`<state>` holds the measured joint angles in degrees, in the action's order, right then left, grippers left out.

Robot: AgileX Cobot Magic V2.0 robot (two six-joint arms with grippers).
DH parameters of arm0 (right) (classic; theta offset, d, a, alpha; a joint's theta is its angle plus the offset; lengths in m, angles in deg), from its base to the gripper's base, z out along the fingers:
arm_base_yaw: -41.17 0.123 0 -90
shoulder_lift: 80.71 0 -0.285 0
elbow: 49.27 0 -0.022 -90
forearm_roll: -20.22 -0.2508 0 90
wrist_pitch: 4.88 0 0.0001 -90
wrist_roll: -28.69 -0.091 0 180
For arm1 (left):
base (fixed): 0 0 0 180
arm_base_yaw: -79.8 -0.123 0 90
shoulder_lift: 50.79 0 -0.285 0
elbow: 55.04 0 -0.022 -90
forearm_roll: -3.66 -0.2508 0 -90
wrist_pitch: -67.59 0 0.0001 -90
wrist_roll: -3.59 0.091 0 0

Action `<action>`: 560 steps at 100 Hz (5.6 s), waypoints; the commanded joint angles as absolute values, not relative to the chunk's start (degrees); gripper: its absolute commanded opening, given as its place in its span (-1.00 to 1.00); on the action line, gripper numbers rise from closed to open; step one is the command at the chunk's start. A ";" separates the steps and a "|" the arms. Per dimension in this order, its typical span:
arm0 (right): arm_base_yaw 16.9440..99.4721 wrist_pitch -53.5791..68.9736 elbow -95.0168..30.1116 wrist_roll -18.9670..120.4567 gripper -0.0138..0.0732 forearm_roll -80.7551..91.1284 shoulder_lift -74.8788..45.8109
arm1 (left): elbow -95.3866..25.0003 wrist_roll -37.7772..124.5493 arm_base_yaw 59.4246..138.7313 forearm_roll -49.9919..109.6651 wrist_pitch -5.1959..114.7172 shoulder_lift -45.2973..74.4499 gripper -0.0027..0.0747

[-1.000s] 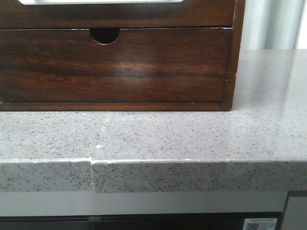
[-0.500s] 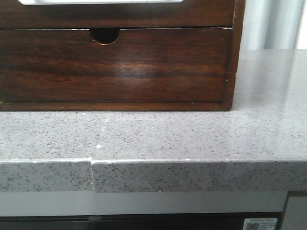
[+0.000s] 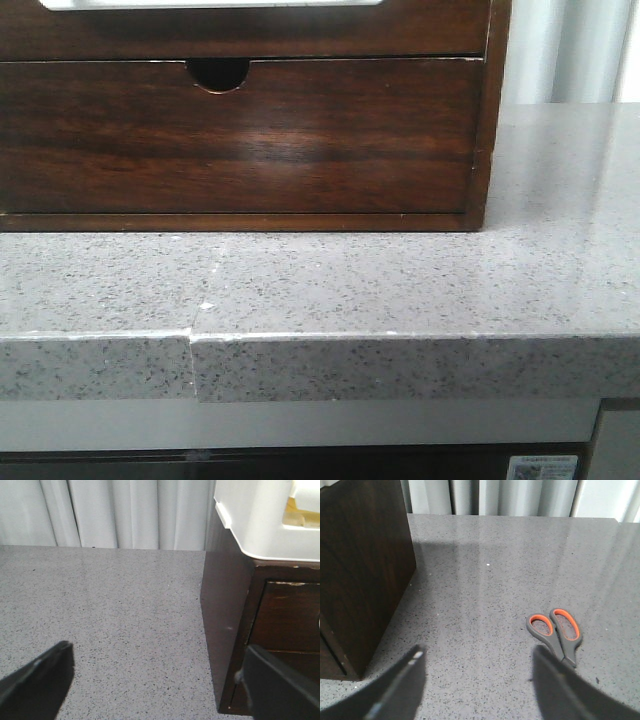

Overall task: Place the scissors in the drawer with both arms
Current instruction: 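Grasp the white drawer handle with the left gripper, then pull the drawer open toward the robot with the left gripper, then lower the right gripper and grasp the grey-orange scissors at the pivot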

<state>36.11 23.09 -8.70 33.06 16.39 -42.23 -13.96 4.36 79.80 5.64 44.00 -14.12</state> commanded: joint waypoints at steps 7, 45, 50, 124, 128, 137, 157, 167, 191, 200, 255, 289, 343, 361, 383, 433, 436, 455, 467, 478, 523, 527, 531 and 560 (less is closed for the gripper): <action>35.77 18.76 -10.76 33.30 0.55 16.76 -41.61 | -15.91 3.92 79.89 5.79 47.87 -13.49 0.82; 35.77 18.86 -10.76 33.30 0.55 16.76 -41.61 | -15.91 3.92 82.29 32.82 48.06 -12.42 0.56; 35.77 18.86 -10.76 33.30 0.55 15.93 -41.61 | -15.91 3.92 83.23 37.35 47.92 -11.52 0.53; 35.77 18.86 -10.76 33.30 0.55 13.19 -41.61 | -16.70 35.95 93.67 96.50 37.72 12.45 0.26; 35.77 18.86 -10.76 33.30 0.55 13.19 -41.61 | -16.70 39.12 93.67 99.98 36.86 13.29 0.26; 35.77 18.86 -10.76 33.30 0.55 13.19 -41.61 | -16.70 45.03 93.67 106.07 35.65 15.05 0.26; 35.77 18.86 -10.76 33.30 0.55 13.19 -41.61 | -17.54 49.63 93.67 110.74 34.15 18.40 0.26; 35.77 18.86 -10.76 33.30 0.55 13.19 -41.61 | -19.01 50.68 93.67 110.74 31.21 20.61 0.26; 35.77 18.86 -10.76 33.30 0.55 13.19 -41.61 | -20.67 50.68 93.67 110.74 25.75 24.54 0.26; 35.77 19.08 -10.76 33.30 0.55 13.19 -41.61 | -20.67 50.68 93.55 110.74 25.61 24.94 0.25; 35.77 20.49 -10.76 33.30 0.55 13.19 -41.61 | -20.67 50.68 89.59 110.74 22.73 24.94 -0.39; 35.77 20.49 -10.76 33.30 0.55 13.19 -41.61 | -20.55 50.68 89.59 107.30 17.29 24.82 -0.55; 35.77 20.56 -10.76 33.30 0.55 13.19 -41.61 | -6.64 53.01 87.54 105.72 17.73 3.48 -0.59; 35.77 20.56 -10.76 33.30 0.55 13.19 -41.61 | -1.60 53.01 87.54 105.72 17.73 -2.75 -0.59; 35.77 20.56 -10.76 33.30 0.55 13.19 -41.61 | -0.09 52.97 87.54 105.42 16.64 -4.74 -0.58; 35.77 20.61 -10.76 33.30 0.55 13.19 -41.61 | -0.30 52.97 87.54 100.17 16.44 -4.74 0.08; 35.77 20.61 -10.76 33.30 0.55 13.19 -41.61 | -0.30 52.97 87.54 99.17 16.58 -4.74 0.08; 35.77 20.61 -10.76 33.30 0.55 13.79 -41.61 | -1.00 49.96 87.49 91.39 17.04 -4.74 0.08; 35.77 20.87 -10.76 33.30 0.55 14.25 -41.61 | -3.98 44.97 86.47 80.86 17.04 -5.23 0.08; 35.77 21.68 -10.86 33.19 0.55 14.99 -40.84 | -8.16 36.86 84.92 67.00 17.08 -7.16 0.08; 23.81 34.47 -24.02 29.17 0.54 19.13 -16.94 | -20.03 24.50 85.42 22.67 16.20 -12.18 0.08; 21.89 36.17 -25.68 29.28 0.55 19.13 -14.03 | -20.27 24.50 86.32 21.03 16.61 -12.18 0.08; 20.32 38.57 -27.48 29.94 0.54 19.13 -11.03 | -20.32 24.50 87.05 20.52 17.34 -12.18 0.08; 18.04 53.02 -39.72 34.44 0.55 19.13 7.42 | -20.32 24.50 91.26 18.98 20.40 -12.18 0.08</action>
<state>18.45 51.26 -35.39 33.03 18.77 4.95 -18.43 25.28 90.36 18.25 16.04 -12.37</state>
